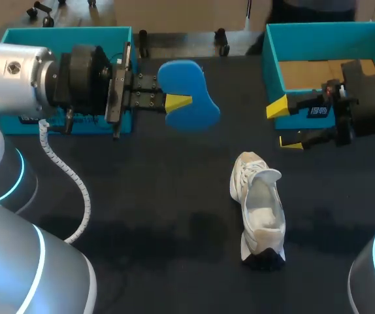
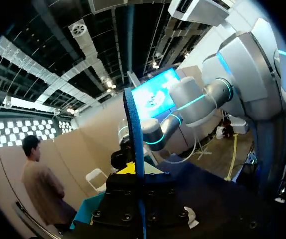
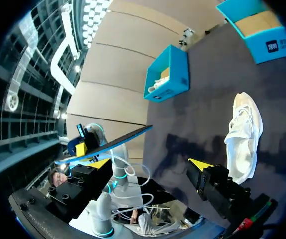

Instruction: Take the shoe out of the shoebox, open the shoe tongue, remove and reinsert the insole, then place the shoe into the shoebox

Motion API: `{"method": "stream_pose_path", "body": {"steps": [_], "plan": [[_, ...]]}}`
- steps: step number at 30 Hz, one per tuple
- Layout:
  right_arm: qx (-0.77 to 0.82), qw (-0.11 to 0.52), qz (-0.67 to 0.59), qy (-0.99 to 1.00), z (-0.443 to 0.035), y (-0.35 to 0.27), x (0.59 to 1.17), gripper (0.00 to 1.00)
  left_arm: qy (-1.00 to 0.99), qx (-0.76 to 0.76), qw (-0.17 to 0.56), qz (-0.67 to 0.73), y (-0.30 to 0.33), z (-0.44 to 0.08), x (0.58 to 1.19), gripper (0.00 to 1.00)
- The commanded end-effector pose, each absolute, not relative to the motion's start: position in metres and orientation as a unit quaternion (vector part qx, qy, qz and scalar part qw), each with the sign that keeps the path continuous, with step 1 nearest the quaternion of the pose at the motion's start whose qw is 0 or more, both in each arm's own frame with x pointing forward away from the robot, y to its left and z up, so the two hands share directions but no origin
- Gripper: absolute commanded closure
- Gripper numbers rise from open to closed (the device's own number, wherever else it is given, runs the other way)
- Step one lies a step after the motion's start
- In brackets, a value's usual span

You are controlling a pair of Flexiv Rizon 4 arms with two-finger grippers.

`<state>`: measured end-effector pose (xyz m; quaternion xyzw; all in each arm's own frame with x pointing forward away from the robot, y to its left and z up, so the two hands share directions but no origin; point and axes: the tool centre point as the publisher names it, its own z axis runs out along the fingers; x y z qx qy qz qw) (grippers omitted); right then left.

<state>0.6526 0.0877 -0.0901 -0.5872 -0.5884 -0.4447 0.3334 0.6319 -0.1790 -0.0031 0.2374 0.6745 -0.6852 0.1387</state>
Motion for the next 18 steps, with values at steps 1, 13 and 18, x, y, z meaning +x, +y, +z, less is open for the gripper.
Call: {"method": "stream_pose_path", "body": {"steps": [1, 13, 18], "plan": [[-0.591, 0.341, -0.451, -0.575, -0.092, 0.093, 0.646, 0.0, 0.664, 0.312, 0.181, -0.655, -0.181, -0.009, 0.642, 1.0], [-0.583, 0.356, -0.487, -0.544, -0.068, 0.109, 0.649, 0.0, 0.658, 0.329, 0.217, -0.642, -0.181, -0.03, 0.649, 1.0], [-0.572, 0.386, -0.502, -0.521, -0.062, 0.117, 0.655, 0.0, 0.657, 0.336, 0.215, -0.639, -0.184, -0.034, 0.651, 1.0]]}}
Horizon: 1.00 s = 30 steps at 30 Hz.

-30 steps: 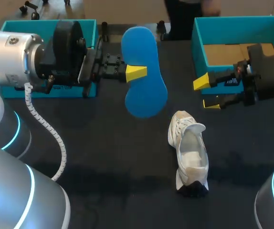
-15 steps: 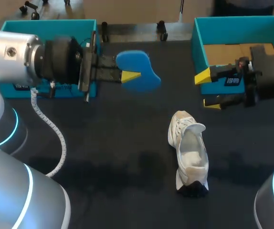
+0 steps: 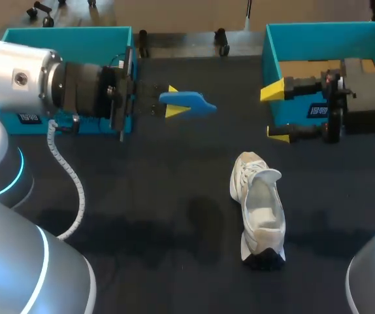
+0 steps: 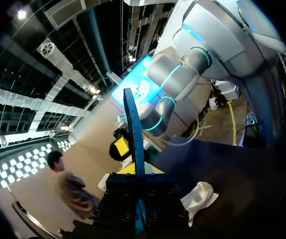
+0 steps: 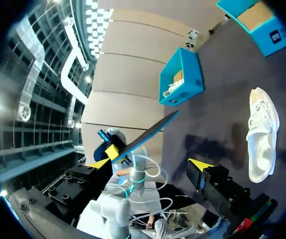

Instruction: Take the shoe out of the shoebox, open the shoe tongue, remove and reinsert the insole, then place the shoe into the shoebox

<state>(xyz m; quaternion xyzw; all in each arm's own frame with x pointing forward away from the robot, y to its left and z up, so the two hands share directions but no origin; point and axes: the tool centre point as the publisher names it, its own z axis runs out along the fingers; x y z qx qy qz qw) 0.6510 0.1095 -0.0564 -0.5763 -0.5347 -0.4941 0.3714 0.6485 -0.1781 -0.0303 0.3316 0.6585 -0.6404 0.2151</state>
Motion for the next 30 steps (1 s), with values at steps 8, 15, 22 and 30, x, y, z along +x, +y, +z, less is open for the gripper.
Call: {"method": "stream_pose_path", "body": {"steps": [8, 15, 22, 30], "plan": [[-0.578, 0.412, -0.466, -0.528, -0.058, 0.124, 0.664, 0.0, 0.66, 0.333, 0.216, -0.638, -0.189, -0.041, 0.653, 1.0], [-0.578, 0.412, -0.466, -0.528, -0.058, 0.124, 0.664, 0.0, 0.66, 0.333, 0.216, -0.638, -0.189, -0.041, 0.653, 1.0], [-0.578, 0.412, -0.466, -0.528, -0.058, 0.124, 0.664, 0.0, 0.66, 0.333, 0.216, -0.638, -0.189, -0.041, 0.653, 1.0], [-0.577, 0.411, -0.467, -0.53, -0.058, 0.129, 0.666, 0.0, 0.606, 0.419, 0.359, -0.573, -0.188, -0.05, 0.654, 1.0]]}}
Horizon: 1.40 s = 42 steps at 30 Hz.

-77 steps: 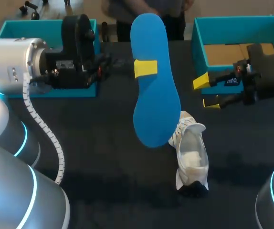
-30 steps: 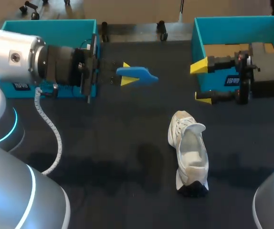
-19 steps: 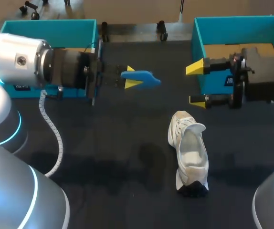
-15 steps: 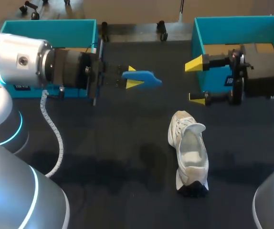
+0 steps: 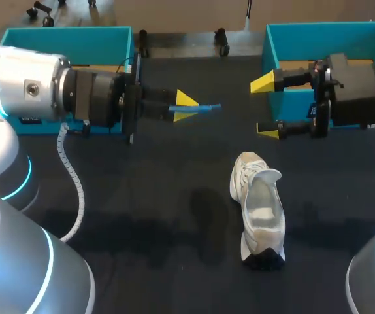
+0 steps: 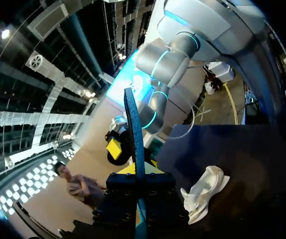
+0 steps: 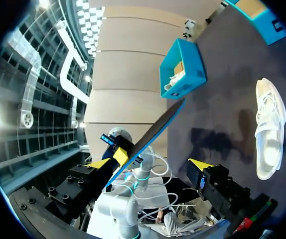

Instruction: Take the shoe out of the shoebox, open the shoe tongue, remove and reinsert the insole, then place the shoe into the shoebox

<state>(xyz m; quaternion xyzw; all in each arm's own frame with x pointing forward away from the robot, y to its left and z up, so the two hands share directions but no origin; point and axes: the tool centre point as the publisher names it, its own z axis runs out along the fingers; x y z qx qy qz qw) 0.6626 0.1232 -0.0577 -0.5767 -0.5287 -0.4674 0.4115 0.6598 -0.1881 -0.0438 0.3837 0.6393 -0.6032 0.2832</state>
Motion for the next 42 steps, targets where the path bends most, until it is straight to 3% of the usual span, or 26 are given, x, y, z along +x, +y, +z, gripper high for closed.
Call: {"method": "stream_pose_path", "body": {"steps": [1, 8, 27, 32, 35, 42], "plan": [[-0.577, 0.41, -0.467, -0.529, -0.059, 0.129, 0.666, 0.0, 0.604, 0.416, 0.372, -0.569, -0.188, -0.051, 0.655, 1.0], [-0.577, 0.411, -0.463, -0.532, -0.062, 0.138, 0.669, 0.0, 0.565, 0.465, 0.442, -0.518, -0.187, -0.068, 0.655, 1.0], [-0.556, 0.453, -0.447, -0.534, -0.076, 0.161, 0.675, 0.0, 0.519, 0.527, 0.468, -0.484, -0.209, -0.082, 0.643, 1.0], [-0.555, 0.461, -0.446, -0.53, -0.08, 0.164, 0.677, 0.16, 0.506, 0.54, 0.475, -0.476, -0.216, -0.081, 0.64, 1.0], [-0.554, 0.463, -0.447, -0.528, -0.081, 0.164, 0.678, 0.38, 0.5, 0.542, 0.484, -0.471, -0.22, -0.081, 0.638, 1.0], [-0.551, 0.465, -0.452, -0.525, -0.082, 0.165, 0.679, 0.45, 0.493, 0.544, 0.489, -0.47, -0.228, -0.081, 0.632, 1.0]]}}
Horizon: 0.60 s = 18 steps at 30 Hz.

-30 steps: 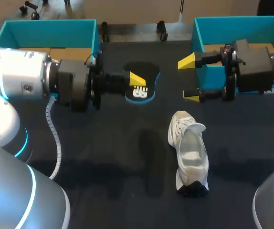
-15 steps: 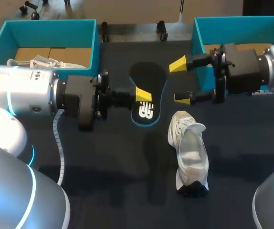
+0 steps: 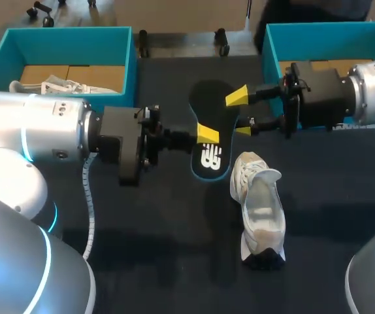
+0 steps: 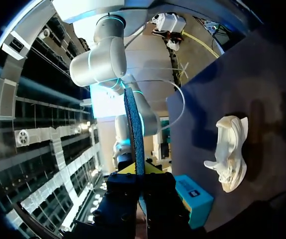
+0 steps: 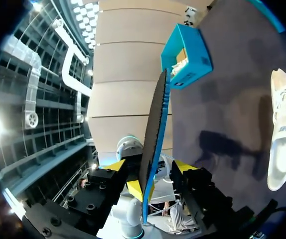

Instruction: Take the shoe out of the shoebox, open the shoe tongue, remove and reinsert the insole, then place the shoe into the shoebox

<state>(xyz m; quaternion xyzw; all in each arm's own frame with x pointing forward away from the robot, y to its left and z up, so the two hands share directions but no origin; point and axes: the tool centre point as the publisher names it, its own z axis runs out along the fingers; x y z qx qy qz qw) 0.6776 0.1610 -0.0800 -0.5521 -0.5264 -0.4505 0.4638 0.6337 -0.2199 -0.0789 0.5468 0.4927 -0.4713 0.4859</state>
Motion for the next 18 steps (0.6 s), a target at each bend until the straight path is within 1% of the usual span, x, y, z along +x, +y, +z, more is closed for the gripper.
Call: {"method": "stream_pose_path", "body": {"steps": [1, 2, 10, 11, 12, 14, 15, 17, 18], "plan": [[-0.551, 0.465, -0.452, -0.525, -0.0826, 0.1659, 0.6794, 0.48, 0.493, 0.544, 0.489, -0.471, -0.2287, -0.0807, 0.6315, 1.0], [-0.55, 0.466, -0.453, -0.525, -0.0827, 0.1664, 0.6795, 0.5, 0.493, 0.544, 0.488, -0.471, -0.2297, -0.0808, 0.6312, 1.0], [-0.545, 0.472, -0.452, -0.526, -0.0845, 0.1701, 0.6787, 0.55, 0.488, 0.547, 0.488, -0.474, -0.2368, -0.0806, 0.6293, 1.0], [-0.545, 0.472, -0.452, -0.525, -0.0846, 0.1701, 0.6783, 0.58, 0.488, 0.547, 0.488, -0.474, -0.2371, -0.0804, 0.6288, 1.0], [-0.545, 0.472, -0.452, -0.525, -0.0847, 0.1701, 0.6778, 0.6, 0.487, 0.547, 0.488, -0.475, -0.2373, -0.0803, 0.6286, 1.0], [-0.546, 0.472, -0.453, -0.523, -0.0847, 0.1699, 0.6768, 0.66, 0.487, 0.546, 0.489, -0.475, -0.2373, -0.0803, 0.6285, 1.0], [-0.546, 0.472, -0.454, -0.523, -0.0847, 0.1697, 0.6765, 0.71, 0.487, 0.546, 0.489, -0.475, -0.2372, -0.0804, 0.6283, 1.0], [-0.547, 0.471, -0.455, -0.522, -0.085, 0.1695, 0.6759, 0.85, 0.488, 0.545, 0.488, -0.475, -0.2366, -0.0809, 0.6275, 1.0], [-0.547, 0.471, -0.455, -0.521, -0.0851, 0.1694, 0.6757, 0.95, 0.489, 0.545, 0.488, -0.475, -0.2362, -0.0812, 0.6272, 1.0]]}}
